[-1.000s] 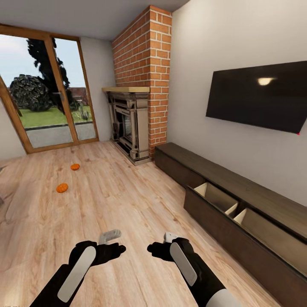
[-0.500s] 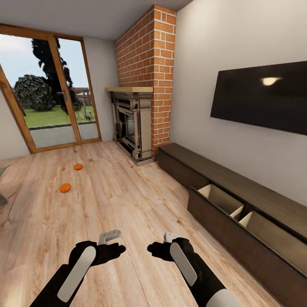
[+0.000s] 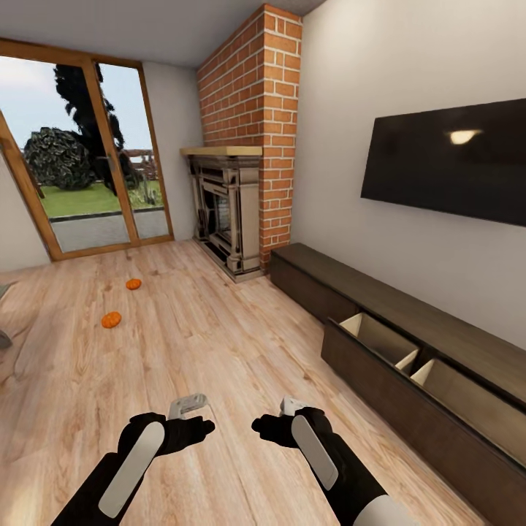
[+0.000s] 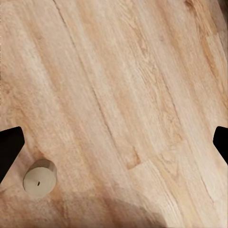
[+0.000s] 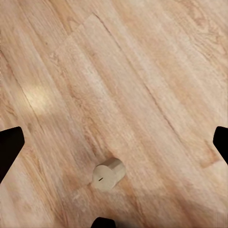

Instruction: Place each of the two pumpkins and all three candles from the living room inside a cabinet in the living room (use any cabinet), then make sure every cabinet is closed, and position the cauldron so it is next to a table in the living room.

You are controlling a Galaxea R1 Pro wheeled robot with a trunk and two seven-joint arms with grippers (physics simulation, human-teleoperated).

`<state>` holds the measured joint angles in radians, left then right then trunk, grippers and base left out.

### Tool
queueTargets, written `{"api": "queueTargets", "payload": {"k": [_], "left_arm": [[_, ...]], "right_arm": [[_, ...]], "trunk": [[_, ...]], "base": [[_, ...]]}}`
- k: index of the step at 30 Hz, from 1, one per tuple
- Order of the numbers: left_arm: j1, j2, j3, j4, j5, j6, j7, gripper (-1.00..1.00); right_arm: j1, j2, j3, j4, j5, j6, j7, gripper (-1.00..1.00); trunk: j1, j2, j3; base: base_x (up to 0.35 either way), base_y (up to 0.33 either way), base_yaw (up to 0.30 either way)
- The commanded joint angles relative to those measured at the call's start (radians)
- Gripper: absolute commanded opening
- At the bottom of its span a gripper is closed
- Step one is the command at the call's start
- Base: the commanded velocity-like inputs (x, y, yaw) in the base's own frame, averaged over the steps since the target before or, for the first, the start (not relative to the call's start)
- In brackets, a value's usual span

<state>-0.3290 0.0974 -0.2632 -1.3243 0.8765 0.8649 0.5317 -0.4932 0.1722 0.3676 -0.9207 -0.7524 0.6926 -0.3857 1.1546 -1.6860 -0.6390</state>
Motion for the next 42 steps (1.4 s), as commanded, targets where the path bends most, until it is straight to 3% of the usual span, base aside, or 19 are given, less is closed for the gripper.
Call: {"api": "queueTargets", "payload": {"k": [1, 5, 10, 19, 23, 27, 35, 39, 42], "left_arm": [[-0.001, 0.001, -0.002, 0.0, 0.01, 0.0, 0.011, 1.0], [-0.001, 0.001, 0.003, 0.006, 0.01, 0.0, 0.013, 1.0], [-0.004, 0.002, 0.037, 0.054, 0.003, 0.0, 0.015, 1.0], [-0.007, 0.002, 0.038, 0.109, 0.001, -0.002, 0.021, 1.0], [-0.03, 0.001, 0.038, 0.21, -0.011, -0.012, 0.021, 1.0], [-0.048, -0.004, 0.038, 0.319, -0.048, -0.037, 0.017, 1.0], [-0.054, -0.011, 0.029, 0.562, -0.118, -0.301, -0.006, 1.0], [-0.054, -0.018, 0.017, 0.649, -0.145, -0.37, -0.073, 1.0], [-0.055, -0.025, 0.012, 0.722, -0.188, -0.441, -0.14, 1.0]], "right_arm": [[-0.001, 0.0, 0.001, -0.001, -0.011, 0.001, -0.01, 1.0], [-0.001, 0.0, -0.002, -0.002, -0.014, 0.001, -0.011, 1.0], [-0.001, 0.001, -0.002, -0.016, -0.014, 0.004, -0.017, 1.0], [-0.001, 0.0, -0.007, -0.018, -0.013, 0.005, -0.018, 1.0], [-0.001, -0.006, -0.011, -0.018, -0.016, 0.005, -0.017, 1.0], [-0.001, -0.013, -0.015, -0.019, -0.017, 0.005, -0.014, 1.0], [-0.001, -0.014, -0.014, -0.095, -0.017, 0.007, -0.013, 1.0], [-0.001, -0.014, -0.013, -0.132, -0.016, 0.016, -0.015, 1.0], [-0.001, -0.014, -0.013, -0.15, -0.016, 0.023, -0.016, 1.0]], "trunk": [[0.004, -0.008, -0.004], [0.019, -0.036, -0.017], [0.038, -0.071, -0.032], [0.073, -0.134, -0.061], [0.088, -0.162, -0.073], [0.104, -0.19, -0.086], [0.134, -0.246, -0.111], [0.15, -0.274, -0.123], [0.161, -0.295, -0.133]], "base": [[0.0, 0.0, 0.0], [0.0, 0.0, 0.0], [0.0, 0.0, 0.0], [0.0, 0.0, 0.0], [0.0, 0.0, 0.0], [0.0, 0.0, 0.0], [0.0, 0.0, 0.0], [0.0, 0.0, 0.0], [0.0, 0.0, 0.0]]}}
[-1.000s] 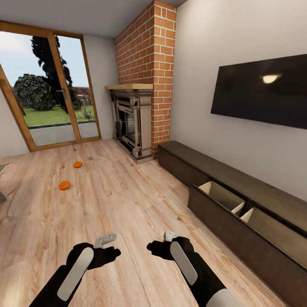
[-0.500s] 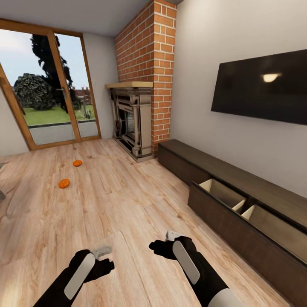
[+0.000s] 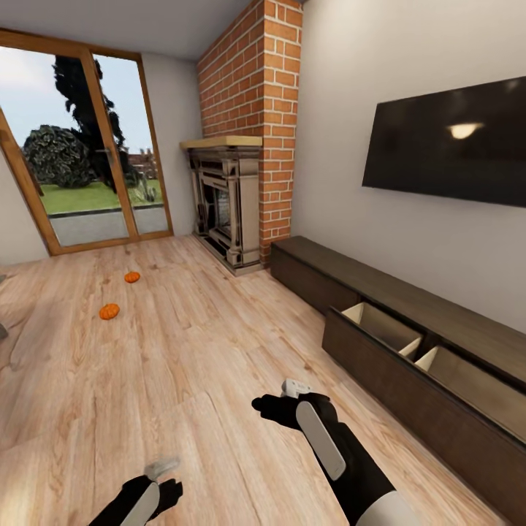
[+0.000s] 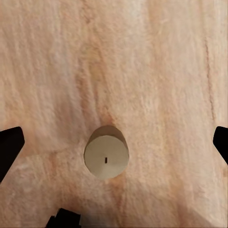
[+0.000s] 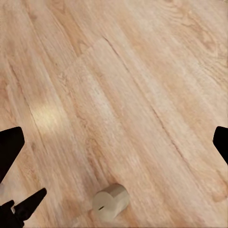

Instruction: Place each of the two pumpkins and all three candles from the living room inside a cabinet in the living room (use any cabinet), then make sure every cabinet is closed, and position the cauldron so it is next to a table in the living room.

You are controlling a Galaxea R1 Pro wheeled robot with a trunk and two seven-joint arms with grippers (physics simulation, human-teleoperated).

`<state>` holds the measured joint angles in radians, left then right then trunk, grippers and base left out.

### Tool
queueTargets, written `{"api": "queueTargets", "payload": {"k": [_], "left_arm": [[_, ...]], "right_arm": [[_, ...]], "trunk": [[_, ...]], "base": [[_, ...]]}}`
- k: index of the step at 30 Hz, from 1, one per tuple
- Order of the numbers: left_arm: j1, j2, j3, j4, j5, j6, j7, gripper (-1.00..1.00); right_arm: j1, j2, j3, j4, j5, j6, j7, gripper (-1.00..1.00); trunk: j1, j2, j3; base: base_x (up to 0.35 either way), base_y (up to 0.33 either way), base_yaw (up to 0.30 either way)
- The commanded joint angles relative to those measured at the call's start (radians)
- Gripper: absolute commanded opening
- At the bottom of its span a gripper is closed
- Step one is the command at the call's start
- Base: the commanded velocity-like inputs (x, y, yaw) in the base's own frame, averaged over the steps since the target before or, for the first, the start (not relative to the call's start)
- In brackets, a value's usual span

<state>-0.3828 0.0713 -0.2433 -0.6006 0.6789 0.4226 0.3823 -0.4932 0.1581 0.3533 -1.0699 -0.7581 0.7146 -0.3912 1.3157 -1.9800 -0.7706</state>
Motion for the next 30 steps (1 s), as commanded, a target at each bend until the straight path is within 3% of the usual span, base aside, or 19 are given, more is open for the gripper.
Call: {"api": "queueTargets", "payload": {"k": [1, 4, 8, 30], "left_arm": [[-0.001, -0.004, -0.009, 0.011, -0.003, -0.018, 0.0, 1.0], [-0.001, -0.019, -0.01, 0.034, -0.032, -0.047, -0.013, 1.0], [-0.001, -0.024, -0.01, 0.044, -0.043, -0.055, -0.017, 1.0], [-0.001, -0.032, -0.009, 0.106, -0.039, -0.045, -0.02, 1.0]], "right_arm": [[-0.001, 0.0, 0.001, -0.004, -0.01, 0.002, -0.01, 1.0], [-0.001, 0.0, 0.002, -0.011, -0.01, 0.003, -0.011, 1.0], [-0.001, 0.0, 0.002, -0.012, -0.01, 0.003, -0.012, 1.0], [-0.001, 0.0, 0.001, -0.006, -0.002, 0.002, -0.014, 1.0]], "trunk": [[0.004, -0.008, -0.004], [0.015, -0.029, -0.014], [0.031, -0.057, -0.026], [0.115, -0.211, -0.095]], "base": [[0.0, 0.0, 0.0], [0.0, 0.0, 0.0], [0.0, 0.0, 0.0], [0.0, 0.0, 0.0]]}}
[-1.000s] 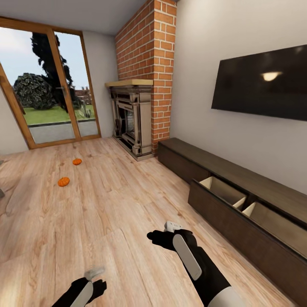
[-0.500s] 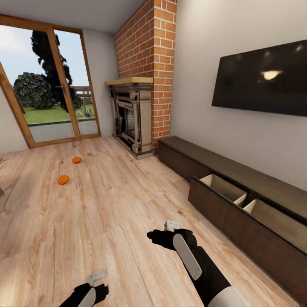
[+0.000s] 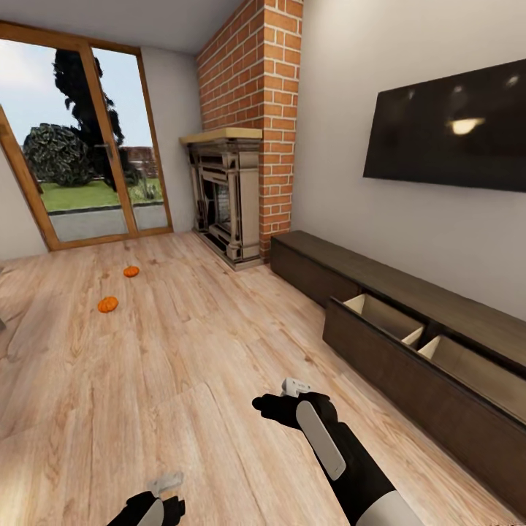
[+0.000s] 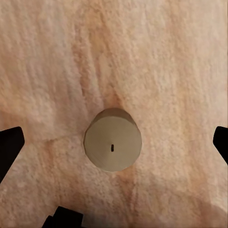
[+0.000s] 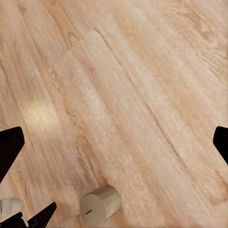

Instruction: Place each of the two pumpkins and all three candles from the living room inside a cabinet in the living room (use any cabinet), then make sure every cabinet is closed, and position the cauldron so it is next to a table in the living room.

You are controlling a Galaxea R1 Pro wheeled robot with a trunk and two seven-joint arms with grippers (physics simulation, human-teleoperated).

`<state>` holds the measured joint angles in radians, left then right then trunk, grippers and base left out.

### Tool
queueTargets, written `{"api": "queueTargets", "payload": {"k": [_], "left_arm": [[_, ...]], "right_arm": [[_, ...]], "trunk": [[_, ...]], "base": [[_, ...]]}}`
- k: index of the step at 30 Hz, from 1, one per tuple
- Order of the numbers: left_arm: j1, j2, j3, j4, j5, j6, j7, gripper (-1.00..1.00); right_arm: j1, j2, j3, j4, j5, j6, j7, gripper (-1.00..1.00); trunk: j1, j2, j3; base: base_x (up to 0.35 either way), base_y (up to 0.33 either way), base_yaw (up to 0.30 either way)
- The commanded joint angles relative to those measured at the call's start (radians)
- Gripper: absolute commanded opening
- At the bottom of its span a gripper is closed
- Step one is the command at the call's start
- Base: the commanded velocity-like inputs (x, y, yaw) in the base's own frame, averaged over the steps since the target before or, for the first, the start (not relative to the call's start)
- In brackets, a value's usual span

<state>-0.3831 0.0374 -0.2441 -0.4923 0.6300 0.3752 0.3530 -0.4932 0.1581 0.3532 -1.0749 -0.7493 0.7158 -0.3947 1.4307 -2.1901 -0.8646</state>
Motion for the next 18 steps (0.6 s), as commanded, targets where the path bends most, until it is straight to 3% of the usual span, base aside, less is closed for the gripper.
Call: {"api": "queueTargets", "payload": {"k": [1, 18], "left_arm": [[0.0, 0.001, -0.008, 0.0, 0.01, 0.003, 0.009, 1.0], [0.0, 0.002, -0.009, 0.019, 0.009, 0.0, -0.012, 1.0]], "right_arm": [[-0.001, 0.0, 0.002, 0.0, -0.01, 0.0, -0.01, 1.0], [-0.001, 0.0, 0.001, 0.006, -0.019, -0.003, -0.01, 1.0]], "trunk": [[0.004, -0.008, -0.004], [0.069, -0.127, -0.058]], "base": [[0.0, 0.0, 0.0], [0.0, 0.0, 0.0]]}}
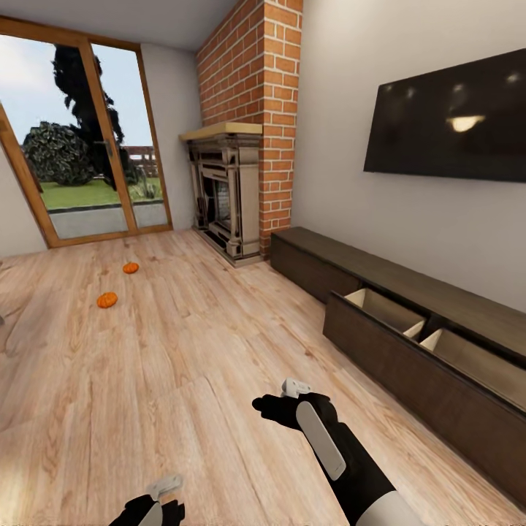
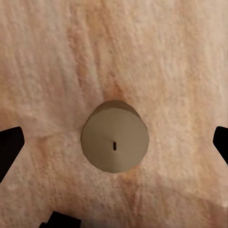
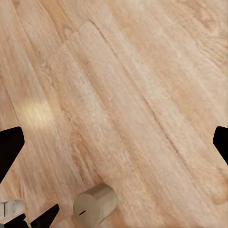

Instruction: Place each of the two pumpkins and all three candles from the living room inside a cabinet in the living room (use any cabinet), then make sure every cabinet is closed, and position the cauldron so it is next to a table in the living room.

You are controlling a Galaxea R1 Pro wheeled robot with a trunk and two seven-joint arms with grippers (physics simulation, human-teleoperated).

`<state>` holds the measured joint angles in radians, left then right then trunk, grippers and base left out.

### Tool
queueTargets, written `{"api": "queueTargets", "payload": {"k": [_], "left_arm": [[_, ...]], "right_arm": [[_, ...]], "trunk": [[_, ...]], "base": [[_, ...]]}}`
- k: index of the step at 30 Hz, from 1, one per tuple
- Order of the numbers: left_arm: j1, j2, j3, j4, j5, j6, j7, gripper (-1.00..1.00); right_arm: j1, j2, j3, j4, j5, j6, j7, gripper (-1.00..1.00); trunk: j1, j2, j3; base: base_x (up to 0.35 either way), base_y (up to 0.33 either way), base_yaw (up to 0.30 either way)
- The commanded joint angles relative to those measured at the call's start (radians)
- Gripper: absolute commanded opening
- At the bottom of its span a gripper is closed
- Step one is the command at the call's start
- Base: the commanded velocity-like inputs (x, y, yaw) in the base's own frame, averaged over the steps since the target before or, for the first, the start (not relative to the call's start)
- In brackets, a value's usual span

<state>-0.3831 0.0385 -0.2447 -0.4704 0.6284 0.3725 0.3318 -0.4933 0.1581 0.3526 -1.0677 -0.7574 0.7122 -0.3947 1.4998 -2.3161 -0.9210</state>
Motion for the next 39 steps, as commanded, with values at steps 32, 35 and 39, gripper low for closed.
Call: {"api": "queueTargets", "payload": {"k": [32, 35, 39], "left_arm": [[0.0, 0.002, -0.01, -0.002, 0.008, -0.002, 0.006, 1.0], [0.0, 0.002, -0.01, -0.002, 0.008, -0.003, 0.006, 1.0], [0.0, 0.003, -0.01, -0.002, 0.008, -0.004, 0.006, 1.0]], "right_arm": [[-0.001, 0.0, 0.0, 0.0, -0.014, 0.0, -0.005, 1.0], [-0.001, 0.0, 0.0, 0.0, -0.014, 0.0, -0.004, 1.0], [-0.001, 0.0, 0.0, 0.0, -0.013, -0.002, -0.003, 1.0]], "trunk": [[0.103, -0.185, -0.106], [0.104, -0.186, -0.117], [0.106, -0.187, -0.133]], "base": [[0.0, 0.0, 0.0], [0.0, 0.0, 0.0], [0.0, 0.0, 0.0]]}}
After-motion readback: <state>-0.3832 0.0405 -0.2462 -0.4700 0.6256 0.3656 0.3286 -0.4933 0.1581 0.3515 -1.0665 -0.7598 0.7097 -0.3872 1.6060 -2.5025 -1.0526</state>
